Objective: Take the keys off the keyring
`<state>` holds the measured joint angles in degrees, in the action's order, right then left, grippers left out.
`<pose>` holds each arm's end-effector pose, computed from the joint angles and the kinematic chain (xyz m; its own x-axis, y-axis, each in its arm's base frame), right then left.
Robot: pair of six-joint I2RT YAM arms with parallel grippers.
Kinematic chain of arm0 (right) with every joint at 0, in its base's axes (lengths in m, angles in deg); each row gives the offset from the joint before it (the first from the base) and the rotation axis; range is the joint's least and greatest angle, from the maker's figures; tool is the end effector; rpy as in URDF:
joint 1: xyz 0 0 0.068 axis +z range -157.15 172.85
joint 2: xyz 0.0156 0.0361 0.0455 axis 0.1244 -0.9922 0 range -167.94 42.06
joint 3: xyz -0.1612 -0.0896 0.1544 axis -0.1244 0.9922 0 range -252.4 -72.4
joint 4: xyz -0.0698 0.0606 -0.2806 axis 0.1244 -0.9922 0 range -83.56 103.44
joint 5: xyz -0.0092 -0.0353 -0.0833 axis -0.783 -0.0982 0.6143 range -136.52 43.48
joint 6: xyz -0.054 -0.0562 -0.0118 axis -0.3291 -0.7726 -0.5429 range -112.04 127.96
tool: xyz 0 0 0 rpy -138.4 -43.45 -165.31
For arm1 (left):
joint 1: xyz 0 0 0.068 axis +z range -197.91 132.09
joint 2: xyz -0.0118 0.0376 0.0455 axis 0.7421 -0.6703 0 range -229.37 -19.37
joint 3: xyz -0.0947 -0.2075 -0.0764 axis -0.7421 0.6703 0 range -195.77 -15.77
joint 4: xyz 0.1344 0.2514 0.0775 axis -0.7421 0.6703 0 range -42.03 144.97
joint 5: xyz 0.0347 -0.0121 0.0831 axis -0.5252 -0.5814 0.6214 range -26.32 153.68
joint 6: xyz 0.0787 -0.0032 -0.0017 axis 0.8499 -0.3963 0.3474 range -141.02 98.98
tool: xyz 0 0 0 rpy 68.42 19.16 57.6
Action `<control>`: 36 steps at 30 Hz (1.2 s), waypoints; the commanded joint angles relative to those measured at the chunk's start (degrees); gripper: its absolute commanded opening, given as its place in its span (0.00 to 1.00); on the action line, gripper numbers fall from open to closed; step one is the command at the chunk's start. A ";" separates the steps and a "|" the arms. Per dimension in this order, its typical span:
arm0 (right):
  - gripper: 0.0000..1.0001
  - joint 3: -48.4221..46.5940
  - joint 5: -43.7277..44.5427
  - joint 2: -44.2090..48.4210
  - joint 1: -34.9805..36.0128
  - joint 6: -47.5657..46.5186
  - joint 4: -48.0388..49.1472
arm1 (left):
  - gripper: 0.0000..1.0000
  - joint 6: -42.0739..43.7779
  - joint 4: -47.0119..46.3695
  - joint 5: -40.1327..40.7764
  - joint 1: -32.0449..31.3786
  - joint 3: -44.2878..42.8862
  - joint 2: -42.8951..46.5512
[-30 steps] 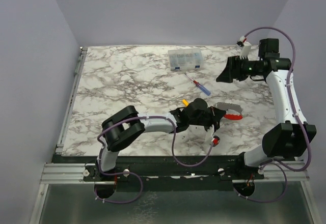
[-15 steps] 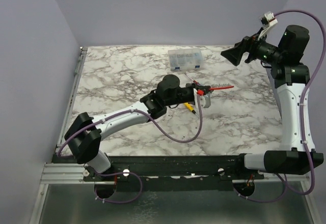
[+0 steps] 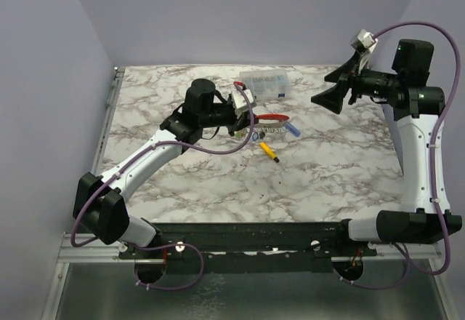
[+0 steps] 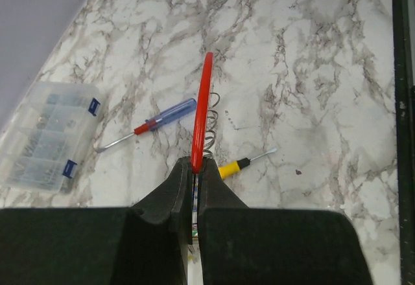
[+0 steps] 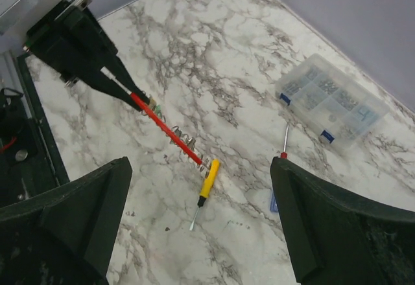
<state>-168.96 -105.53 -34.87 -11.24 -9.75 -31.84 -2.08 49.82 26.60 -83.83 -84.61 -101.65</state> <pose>0.3138 0.0356 0.4417 -0.1880 -0.1437 -0.9716 -0.8306 0.5512 0.0792 0.2998 -0.2674 0.3012 0.1029 0.2451 -0.9640 0.9575 0.2382 0.1628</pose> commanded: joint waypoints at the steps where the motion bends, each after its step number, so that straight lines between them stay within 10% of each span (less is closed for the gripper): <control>1: 1.00 -6.51 -1.99 -3.75 3.68 -19.30 -21.39 | 0.00 -6.08 3.91 -8.82 2.21 -2.77 2.21; 15: 0.75 -10.40 15.52 -8.93 25.08 -25.35 -28.26 | 0.00 -13.20 3.28 -14.56 2.62 -5.33 1.38; 36: 0.34 -9.36 19.33 -14.40 31.06 -29.20 -29.29 | 0.00 -14.45 -1.66 -14.80 0.24 -4.49 1.85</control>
<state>-178.29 -86.79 -48.29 19.16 -37.38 -59.69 -15.48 51.61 13.83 -82.94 -88.19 -101.13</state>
